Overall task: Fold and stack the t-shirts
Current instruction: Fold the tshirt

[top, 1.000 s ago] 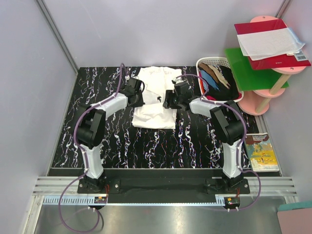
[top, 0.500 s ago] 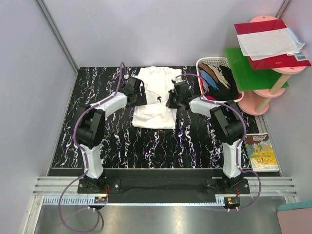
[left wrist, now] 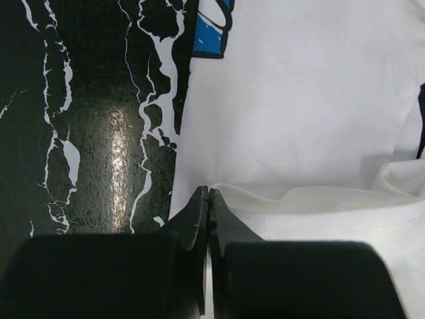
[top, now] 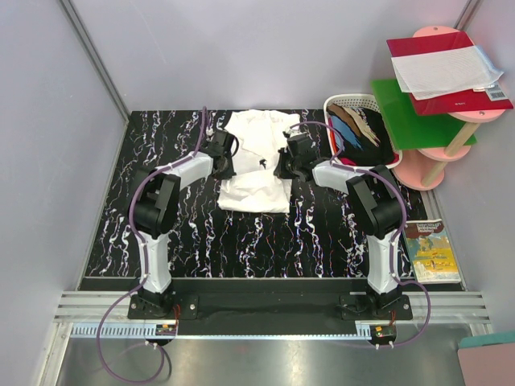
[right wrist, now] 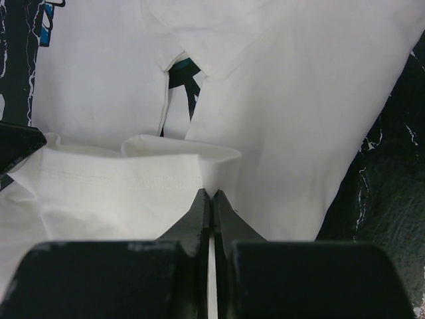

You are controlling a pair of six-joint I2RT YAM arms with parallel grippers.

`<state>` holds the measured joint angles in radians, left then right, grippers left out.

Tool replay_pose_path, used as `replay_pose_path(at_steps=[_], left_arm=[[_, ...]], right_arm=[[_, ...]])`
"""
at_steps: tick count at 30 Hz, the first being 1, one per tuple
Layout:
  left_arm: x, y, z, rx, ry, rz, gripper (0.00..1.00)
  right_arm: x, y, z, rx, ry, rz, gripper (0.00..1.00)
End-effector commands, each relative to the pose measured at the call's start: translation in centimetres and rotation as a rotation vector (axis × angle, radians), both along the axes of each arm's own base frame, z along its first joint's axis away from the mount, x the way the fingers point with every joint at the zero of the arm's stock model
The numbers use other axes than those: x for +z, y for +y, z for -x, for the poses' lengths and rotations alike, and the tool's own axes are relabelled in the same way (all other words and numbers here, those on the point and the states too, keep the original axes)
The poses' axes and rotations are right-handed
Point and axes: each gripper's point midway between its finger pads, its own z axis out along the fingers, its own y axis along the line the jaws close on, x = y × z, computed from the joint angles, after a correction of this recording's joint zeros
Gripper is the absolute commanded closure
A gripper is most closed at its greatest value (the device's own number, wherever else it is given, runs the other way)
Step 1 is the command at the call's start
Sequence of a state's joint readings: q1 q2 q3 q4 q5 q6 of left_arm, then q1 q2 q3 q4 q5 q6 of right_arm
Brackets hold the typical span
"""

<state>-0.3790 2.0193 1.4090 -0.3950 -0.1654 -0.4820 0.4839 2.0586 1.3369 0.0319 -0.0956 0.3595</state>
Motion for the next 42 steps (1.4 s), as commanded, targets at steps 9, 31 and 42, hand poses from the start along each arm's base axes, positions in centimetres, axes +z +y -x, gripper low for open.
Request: replay_pose_path(at_steps=[9, 31, 42], left_arm=[[6.2, 0.2, -2.1, 0.045, -0.175, 0.034, 1.0], [5.3, -2.0, -7.1, 0.036, -0.172, 0.088, 0.17], [9.1, 1.7, 0.6, 0.064, -0.252, 0.088, 0.01]], right_arm=[[3.5, -1.7, -0.4, -0.09, -0.126, -0.032, 1.0], [3.9, -4.0, -3.6, -0.257, -0.27, 0.012, 0.99], [10.1, -6.4, 0.7, -0.287, -0.448, -0.016, 0.01]])
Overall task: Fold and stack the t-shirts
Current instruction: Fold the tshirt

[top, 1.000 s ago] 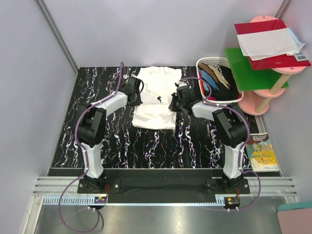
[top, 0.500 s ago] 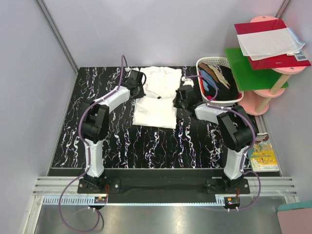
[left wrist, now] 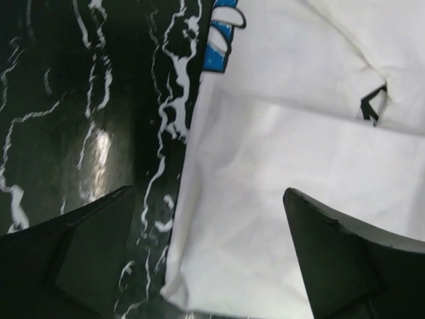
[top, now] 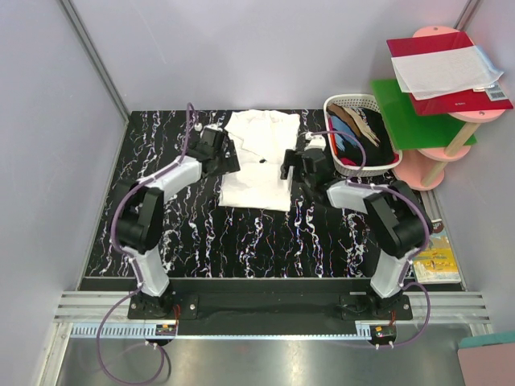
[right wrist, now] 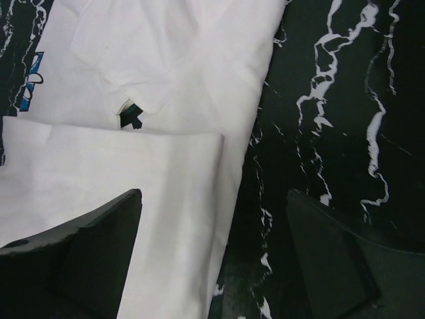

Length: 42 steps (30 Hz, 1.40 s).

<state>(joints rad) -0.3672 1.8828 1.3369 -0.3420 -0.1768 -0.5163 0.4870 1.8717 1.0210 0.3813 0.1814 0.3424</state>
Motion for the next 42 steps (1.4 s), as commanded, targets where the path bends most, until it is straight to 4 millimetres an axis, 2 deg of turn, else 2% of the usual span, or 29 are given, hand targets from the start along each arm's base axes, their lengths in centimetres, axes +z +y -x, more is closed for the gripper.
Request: replay_pose_path(at_steps=[1, 3, 4, 5, 6, 7, 9, 10, 11, 13, 14, 16, 17, 18, 19, 20, 22, 23, 25, 26, 28, 30, 32, 34, 35, 36, 37, 39, 42], left_arm=[[4.7, 1.2, 1.3, 0.016, -0.142, 0.032, 0.01], [3.7, 1.7, 3.1, 0.014, -0.118, 0.034, 0.01], [3.5, 1.2, 3.6, 0.001, -0.117, 0.073, 0.01], [3.1, 0.8, 4.1, -0.012, -0.113, 0.101, 0.01], [1.7, 0.7, 5.5, -0.022, -0.086, 0.125, 0.01], [1.6, -0.1, 5.6, -0.03, -0.091, 0.18, 0.01], [-0.2, -0.1, 7.0, -0.02, -0.059, 0.209, 0.01], [-0.4, -0.4, 7.1, -0.007, -0.063, 0.239, 0.01], [-0.9, -0.5, 7.4, -0.004, -0.055, 0.253, 0.01], [-2.4, -0.9, 8.3, -0.007, -0.015, 0.278, 0.01], [-2.8, -1.0, 8.4, -0.009, -0.002, 0.28, 0.01], [-3.5, -1.4, 8.0, -0.015, 0.007, 0.285, 0.01], [-4.1, -1.5, 7.8, -0.017, 0.024, 0.284, 0.02], [-4.3, -1.7, 7.8, -0.021, 0.033, 0.289, 0.04], [-4.5, -2.0, 7.8, -0.026, 0.039, 0.299, 0.05], [-4.8, -2.3, 7.7, -0.037, 0.049, 0.311, 0.12], [-5.5, -2.6, 7.7, -0.039, 0.068, 0.317, 0.22], [-5.5, -2.7, 7.7, -0.041, 0.073, 0.319, 0.39], [-5.9, -2.7, 7.8, -0.044, 0.085, 0.319, 0.73], [-6.0, -2.7, 8.0, -0.043, 0.095, 0.316, 0.98], [-6.2, -2.7, 8.0, -0.046, 0.106, 0.311, 1.0], [-6.2, -2.8, 8.1, -0.053, 0.109, 0.312, 1.0], [-6.1, -2.7, 8.3, -0.055, 0.109, 0.314, 1.0], [-6.5, -2.5, 9.3, -0.055, 0.142, 0.311, 1.0], [-6.7, -2.5, 9.9, -0.058, 0.16, 0.316, 1.0], [-6.9, -2.6, 10.4, -0.059, 0.174, 0.326, 1.0], [-7.2, -2.5, 11.3, -0.059, 0.192, 0.331, 1.0], [-7.6, -2.8, 12.8, -0.064, 0.229, 0.357, 1.0], [-8.4, -2.5, 16.6, -0.069, 0.284, 0.367, 1.0]], right_arm=[[8.8, -1.6, 1.7, -0.068, -0.208, -0.075, 0.0], [7.4, -2.4, 3.7, -0.084, -0.136, -0.092, 0.0], [7.9, -2.4, 4.5, -0.078, -0.127, -0.116, 0.0], [6.6, -2.5, 5.7, -0.072, -0.065, -0.135, 0.0], [6.4, -2.4, 6.4, -0.069, -0.045, -0.158, 0.0], [5.1, -2.0, 7.5, -0.039, 0.003, -0.178, 0.02], [4.4, -1.1, 8.5, -0.018, 0.044, -0.255, 0.03], [3.1, -0.5, 9.3, 0.01, 0.092, -0.276, 0.04], [2.6, -0.1, 9.5, 0.008, 0.119, -0.312, 0.05], [0.4, 0.5, 10.2, 0.017, 0.195, -0.33, 0.05], [-0.1, 0.7, 10.1, 0.004, 0.208, -0.352, 0.05], [-2.4, 1.4, 11.0, 0.025, 0.281, -0.382, 0.06], [-2.4, 2.0, 10.8, 0.032, 0.279, -0.414, 0.07], [-3.7, 2.2, 11.0, 0.027, 0.314, -0.423, 0.07], [-3.7, 2.8, 11.0, 0.042, 0.316, -0.461, 0.08], [-5.1, 2.9, 11.1, 0.036, 0.347, -0.464, 0.09], [-5.5, 4.0, 11.0, 0.066, 0.379, -0.492, 0.11], [-6.5, 4.3, 11.2, 0.068, 0.41, -0.496, 0.14], [-6.0, 5.4, 11.0, 0.113, 0.416, -0.546, 0.31], [-6.5, 5.8, 11.2, 0.127, 0.439, -0.553, 0.51], [-6.0, 6.9, 11.2, 0.18, 0.464, -0.573, 0.69], [-5.2, 7.9, 11.2, 0.235, 0.474, -0.592, 0.99], [-4.8, 7.9, 11.4, 0.237, 0.493, -0.584, 1.0], [-4.7, 7.6, 11.9, 0.238, 0.518, -0.55, 1.0], [-4.0, 7.5, 12.0, 0.246, 0.514, -0.543, 1.0], [-4.5, 7.0, 12.8, 0.238, 0.548, -0.513, 1.0], [-3.9, 6.9, 13.1, 0.246, 0.55, -0.504, 1.0], [-4.6, 6.1, 14.6, 0.25, 0.609, -0.459, 1.0], [-5.0, 5.2, 16.7, 0.261, 0.658, -0.427, 1.0]])
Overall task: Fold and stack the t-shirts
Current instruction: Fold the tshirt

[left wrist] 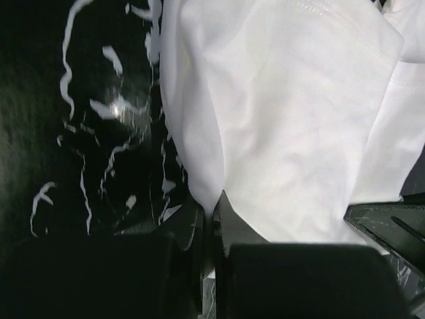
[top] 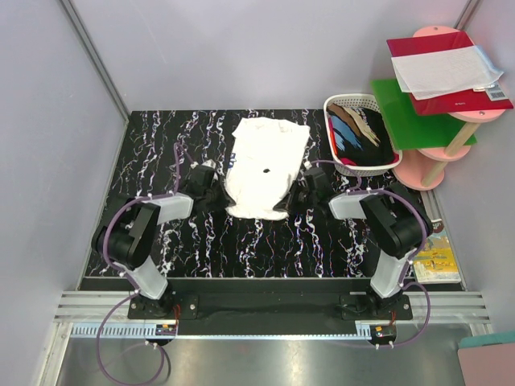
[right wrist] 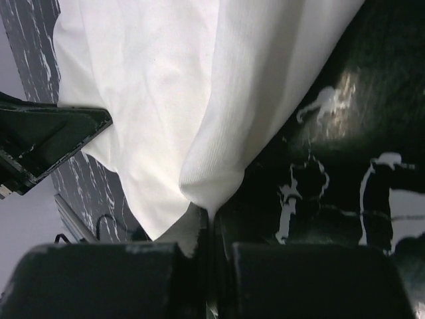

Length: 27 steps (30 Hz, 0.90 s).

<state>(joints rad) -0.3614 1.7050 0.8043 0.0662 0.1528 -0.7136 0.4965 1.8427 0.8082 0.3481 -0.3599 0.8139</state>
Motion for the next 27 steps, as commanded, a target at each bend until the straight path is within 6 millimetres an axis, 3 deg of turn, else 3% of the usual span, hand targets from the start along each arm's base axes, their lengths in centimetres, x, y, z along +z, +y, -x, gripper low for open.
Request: replay_pose_path(at_steps=[1, 6, 9, 10, 11, 13, 14, 17, 19, 22, 27], left_arm=[[-3.2, 0.3, 8.2, -0.052, 0.208, 0.006, 1.0], [-1.7, -0.8, 13.5, -0.12, 0.208, 0.015, 1.0], [0.5, -1.4, 14.8, -0.14, 0.146, -0.005, 1.0], [1.1, -1.3, 14.5, -0.13, 0.116, -0.018, 1.0], [3.1, -1.8, 13.9, -0.136, 0.059, -0.001, 1.0], [4.4, -1.1, 13.2, -0.12, 0.012, -0.041, 1.0], [6.3, -1.4, 12.0, -0.111, -0.042, -0.037, 1.0], [9.2, -1.0, 9.6, -0.095, -0.125, -0.103, 1.0], [10.1, -0.8, 8.5, -0.096, -0.142, -0.147, 1.0], [11.4, -1.2, 6.8, -0.099, -0.159, -0.167, 1.0], [11.8, -1.1, 3.9, -0.067, -0.154, -0.177, 1.0]], right_arm=[[0.1, -1.0, 4.8, 0.117, 0.093, 0.048, 1.0], [0.7, -1.4, 6.9, 0.179, 0.104, 0.034, 1.0], [1.7, -1.1, 7.5, 0.227, 0.086, 0.017, 0.99], [2.2, -0.9, 7.5, 0.238, 0.079, 0.002, 0.99], [2.7, -0.8, 7.3, 0.242, 0.065, -0.003, 0.99], [4.4, -0.5, 6.7, 0.245, 0.012, -0.014, 0.99], [5.1, -0.5, 6.3, 0.243, -0.011, -0.014, 0.99], [8.3, -0.3, 4.7, 0.237, -0.129, -0.004, 0.99], [10.8, 0.0, 3.3, 0.233, -0.213, -0.001, 0.99], [13.1, 0.5, 1.5, 0.248, -0.299, 0.02, 0.98], [14.4, 1.8, -2.2, 0.267, -0.353, 0.054, 0.95]])
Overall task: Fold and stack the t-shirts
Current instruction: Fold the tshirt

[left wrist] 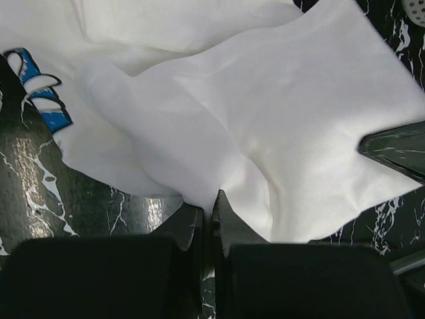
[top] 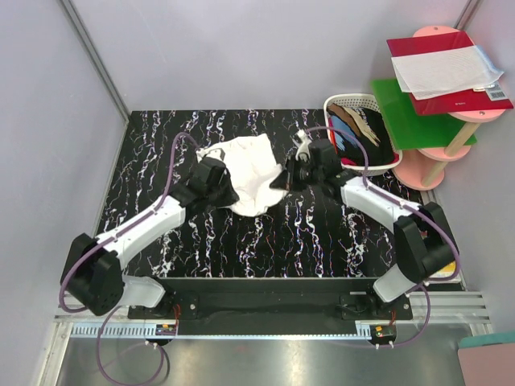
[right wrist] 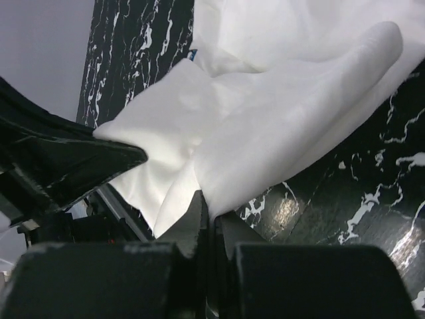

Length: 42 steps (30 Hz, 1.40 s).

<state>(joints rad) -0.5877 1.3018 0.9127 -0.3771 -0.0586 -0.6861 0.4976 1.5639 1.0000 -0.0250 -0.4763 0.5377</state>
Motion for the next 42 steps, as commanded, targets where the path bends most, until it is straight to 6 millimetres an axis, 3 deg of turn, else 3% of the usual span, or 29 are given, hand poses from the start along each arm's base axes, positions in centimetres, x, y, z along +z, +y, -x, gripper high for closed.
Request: replay_pose_path(at_steps=[1, 2, 4, 5, 6, 7, 9, 10, 12, 13, 14, 19, 21, 22, 23, 24, 25, 27, 29, 30, 31, 32, 33, 34, 36, 37, 39, 40, 42], left_arm=[[0.3, 1.6, -3.2, 0.053, -0.015, -0.056, 1.0], [0.2, 1.8, -3.6, 0.063, -0.011, -0.056, 1.0], [-0.1, 2.5, -5.0, 0.082, 0.0, -0.061, 1.0], [0.0, 2.7, -5.5, 0.084, 0.002, -0.055, 1.0], [-0.2, 3.4, -6.2, 0.106, 0.007, -0.057, 1.0], [-0.3, 3.5, -6.9, 0.112, 0.008, -0.055, 1.0], [-0.3, 4.1, -8.5, 0.129, 0.011, -0.043, 1.0], [-0.4, 4.2, -9.1, 0.128, 0.016, -0.038, 1.0], [-0.7, 4.6, -10.6, 0.132, 0.028, -0.029, 1.0], [-0.8, 4.7, -11.1, 0.136, 0.032, -0.027, 1.0], [-0.8, 4.8, -11.7, 0.132, 0.032, -0.019, 1.0], [-1.3, 6.6, -14.7, 0.189, 0.049, 0.002, 1.0], [-2.0, 7.5, -15.3, 0.223, 0.073, 0.018, 1.0], [-2.2, 7.7, -15.6, 0.234, 0.08, 0.023, 1.0], [-2.5, 8.3, -15.9, 0.257, 0.089, 0.029, 1.0], [-3.0, 8.5, -16.3, 0.266, 0.096, 0.027, 1.0], [-3.1, 8.8, -16.7, 0.272, 0.094, 0.028, 0.97], [-3.6, 9.3, -17.8, 0.279, 0.098, 0.037, 0.6], [-3.6, 9.6, -18.5, 0.285, 0.098, 0.06, 0.09], [-3.5, 9.7, -18.5, 0.292, 0.096, 0.056, 0.02], [-3.1, 9.7, -18.7, 0.293, 0.072, 0.059, 0.01], [-2.7, 9.6, -18.6, 0.284, 0.056, 0.066, 0.01], [-2.1, 9.7, -17.8, 0.283, 0.038, 0.073, 0.01], [-1.1, 9.7, -17.9, 0.281, -0.013, 0.084, 0.01], [1.0, 10.0, -16.5, 0.286, -0.102, 0.099, 0.01], [1.7, 10.2, -16.1, 0.289, -0.137, 0.09, 0.01], [3.5, 9.7, -14.4, 0.262, -0.212, 0.091, 0.01], [4.0, 9.0, -13.8, 0.238, -0.233, 0.074, 0.01], [5.1, 8.5, -12.9, 0.219, -0.258, 0.064, 0.01]], right_arm=[[2.0, 1.3, -4.0, 0.022, -0.125, 0.031, 0.95], [1.0, 1.6, -4.9, 0.022, -0.108, 0.042, 0.95], [2.3, 2.1, -7.1, 0.021, -0.136, 0.021, 0.95], [1.1, 2.3, -8.0, 0.022, -0.111, 0.027, 0.95], [2.3, 2.7, -9.2, 0.029, -0.13, 0.002, 0.95], [0.8, 2.5, -10.3, 0.02, -0.098, 0.004, 0.95], [1.5, 2.9, -11.9, 0.024, -0.106, -0.023, 0.94], [0.0, 3.0, -12.6, 0.023, -0.083, -0.017, 0.94], [0.5, 2.8, -14.6, 0.01, -0.101, -0.031, 0.94], [-0.8, 2.9, -15.2, 0.009, -0.079, -0.027, 0.94], [0.0, 2.8, -16.3, 0.008, -0.099, -0.046, 0.94], [-0.8, 3.6, -19.3, 0.016, -0.113, -0.075, 0.93], [0.6, 4.3, -20.5, 0.024, -0.151, -0.102, 0.92], [-0.6, 4.5, -21.1, 0.025, -0.137, -0.102, 0.91], [0.8, 5.0, -21.8, 0.035, -0.168, -0.125, 0.89], [0.9, 5.3, -22.2, 0.04, -0.169, -0.136, 0.76], [-0.1, 5.7, -22.7, 0.048, -0.158, -0.14, 0.68], [1.0, 5.9, -24.1, 0.034, -0.201, -0.15, 0.49], [1.0, 6.1, -25.0, 0.024, -0.238, -0.14, 0.28], [1.9, 6.1, -25.6, 0.017, -0.302, -0.155, 0.09], [3.7, 6.1, -25.6, 0.016, -0.357, -0.174, 0.01], [2.3, 5.7, -25.2, -0.005, -0.35, -0.164, 0.0], [4.1, 5.5, -25.5, -0.024, -0.439, -0.189, 0.0], [4.4, 4.5, -24.7, -0.063, -0.452, -0.175, 0.0], [8.6, 3.3, -23.7, -0.104, -0.572, -0.189, 0.0], [6.8, 2.4, -23.0, -0.136, -0.546, -0.155, 0.0], [9.4, 1.3, -21.6, -0.162, -0.604, -0.155, 0.0], [7.6, 0.6, -20.8, -0.187, -0.572, -0.126, 0.0], [7.7, -0.5, -19.0, -0.206, -0.564, -0.115, 0.0]])
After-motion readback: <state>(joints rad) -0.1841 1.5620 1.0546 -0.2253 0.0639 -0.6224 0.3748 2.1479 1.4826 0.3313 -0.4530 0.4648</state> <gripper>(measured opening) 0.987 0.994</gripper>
